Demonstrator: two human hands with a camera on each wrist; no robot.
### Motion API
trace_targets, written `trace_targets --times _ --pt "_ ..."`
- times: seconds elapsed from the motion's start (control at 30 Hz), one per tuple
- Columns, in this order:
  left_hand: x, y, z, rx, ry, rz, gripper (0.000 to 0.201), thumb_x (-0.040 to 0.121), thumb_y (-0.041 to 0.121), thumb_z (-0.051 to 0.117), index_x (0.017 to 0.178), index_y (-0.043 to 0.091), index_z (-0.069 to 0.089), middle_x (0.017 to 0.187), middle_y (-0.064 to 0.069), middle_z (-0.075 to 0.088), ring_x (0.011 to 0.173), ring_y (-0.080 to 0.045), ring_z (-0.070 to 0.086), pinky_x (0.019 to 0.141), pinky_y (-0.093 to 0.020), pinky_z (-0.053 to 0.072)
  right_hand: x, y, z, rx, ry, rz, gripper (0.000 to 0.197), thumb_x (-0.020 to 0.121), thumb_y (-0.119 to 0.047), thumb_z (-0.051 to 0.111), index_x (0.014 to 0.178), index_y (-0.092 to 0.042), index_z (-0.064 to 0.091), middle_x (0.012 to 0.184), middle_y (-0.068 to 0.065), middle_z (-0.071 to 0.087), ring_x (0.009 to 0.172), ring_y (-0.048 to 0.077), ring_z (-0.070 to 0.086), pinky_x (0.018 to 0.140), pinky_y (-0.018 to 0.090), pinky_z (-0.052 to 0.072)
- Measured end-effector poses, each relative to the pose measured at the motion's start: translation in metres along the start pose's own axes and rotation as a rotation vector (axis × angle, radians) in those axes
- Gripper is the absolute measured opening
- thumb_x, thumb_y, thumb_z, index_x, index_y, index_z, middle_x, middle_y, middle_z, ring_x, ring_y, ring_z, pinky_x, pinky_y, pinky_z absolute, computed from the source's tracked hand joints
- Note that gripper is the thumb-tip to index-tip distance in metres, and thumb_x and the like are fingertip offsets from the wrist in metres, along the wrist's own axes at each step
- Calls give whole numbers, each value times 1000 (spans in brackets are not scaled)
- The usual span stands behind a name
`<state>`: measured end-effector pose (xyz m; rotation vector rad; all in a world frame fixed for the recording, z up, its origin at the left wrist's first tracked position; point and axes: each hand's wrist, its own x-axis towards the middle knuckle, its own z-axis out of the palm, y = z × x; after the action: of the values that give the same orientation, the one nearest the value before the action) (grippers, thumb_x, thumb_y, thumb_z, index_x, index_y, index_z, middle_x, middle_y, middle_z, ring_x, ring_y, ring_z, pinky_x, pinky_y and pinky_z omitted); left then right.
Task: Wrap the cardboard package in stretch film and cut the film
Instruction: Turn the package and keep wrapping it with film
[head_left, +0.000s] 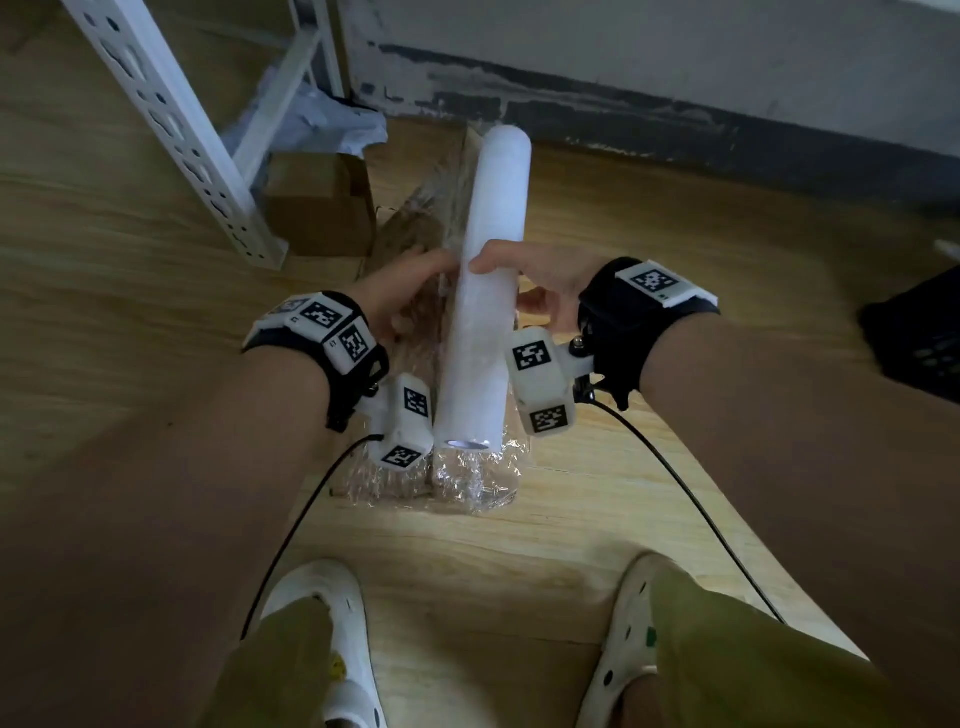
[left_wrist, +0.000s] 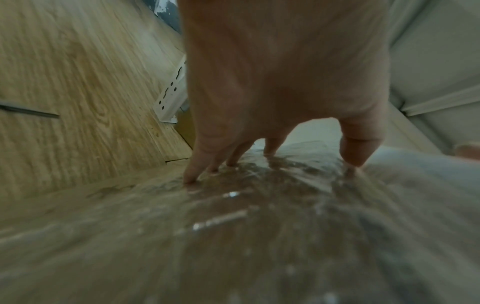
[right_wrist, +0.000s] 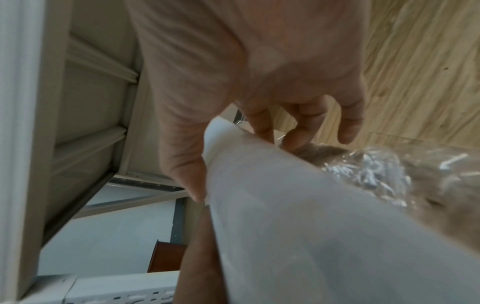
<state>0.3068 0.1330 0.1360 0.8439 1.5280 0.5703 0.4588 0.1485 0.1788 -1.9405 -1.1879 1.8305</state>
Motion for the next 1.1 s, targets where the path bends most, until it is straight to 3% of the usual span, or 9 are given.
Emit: trace_targets --times 0.13,0.23,0.37,0.57,0.7,0.83,0.93,1.03,1.1 --pt "-2 4 2 57 -41 44 76 82 42 60 145 15 28 128 -21 48 91 -25 61 58 -28 48 -11 -8 -2 -106 13 -30 38 60 -38 78 87 -14 63 90 5 64 93 24 58 97 37 43" --pt "-6 9 7 189 -58 73 99 66 56 64 148 23 19 132 -28 50 105 -47 58 78 -55 53 -9 -7 -2 -117 84 -55 68 37 -44 78 96 -12 66 99 8 67 93 23 61 98 43 46" --pt "-7 7 3 425 -32 212 87 93 45 51 147 39 -17 150 -8 36 109 -29 58 78 -36 54 -8 -3 6 -76 85 -72 66 47 -35 74 108 -9 63 99 10 70 83 24 67 91 43 54" --pt "0 7 -7 555 -90 327 67 100 28 39 148 44 -5 142 -13 45 84 -26 61 59 -29 49 -7 -7 12 -37 53 -36 53 60 -28 77 106 -8 60 108 13 70 93 27 69 90 44 55" --pt "2 3 -15 566 -85 315 61 100 27 36 149 44 4 136 -19 50 94 -33 61 67 -32 49 -4 -10 9 20 -36 40 43 79 -18 74 116 -6 55 95 10 68 66 20 68 70 27 56" --pt "3 1 -18 590 -100 342 57 102 29 34 150 40 5 132 -21 52 73 -21 60 56 -28 47 -3 -14 9 -71 -26 63 24 79 -18 71 96 -10 57 89 9 61 83 24 59 80 33 45" --pt "0 1 -18 579 -116 363 56 103 25 34 152 31 6 140 -21 46 91 -30 61 72 -27 45 -3 -19 11 -150 -8 68 23 77 -20 70 91 -9 54 90 11 59 84 24 56 87 34 47" --pt "-3 -1 -18 609 -75 347 58 103 28 35 153 29 5 142 -22 44 120 -40 51 95 -41 43 -4 -23 12 -220 13 65 22 79 -22 67 84 -7 52 88 12 56 84 24 55 97 40 46" --pt "-7 -1 -18 617 -67 342 58 103 30 35 153 29 5 140 -24 46 122 -43 49 98 -45 42 -5 -26 13 -250 18 76 22 82 -22 65 82 -7 49 88 12 55 89 24 54 100 40 45"
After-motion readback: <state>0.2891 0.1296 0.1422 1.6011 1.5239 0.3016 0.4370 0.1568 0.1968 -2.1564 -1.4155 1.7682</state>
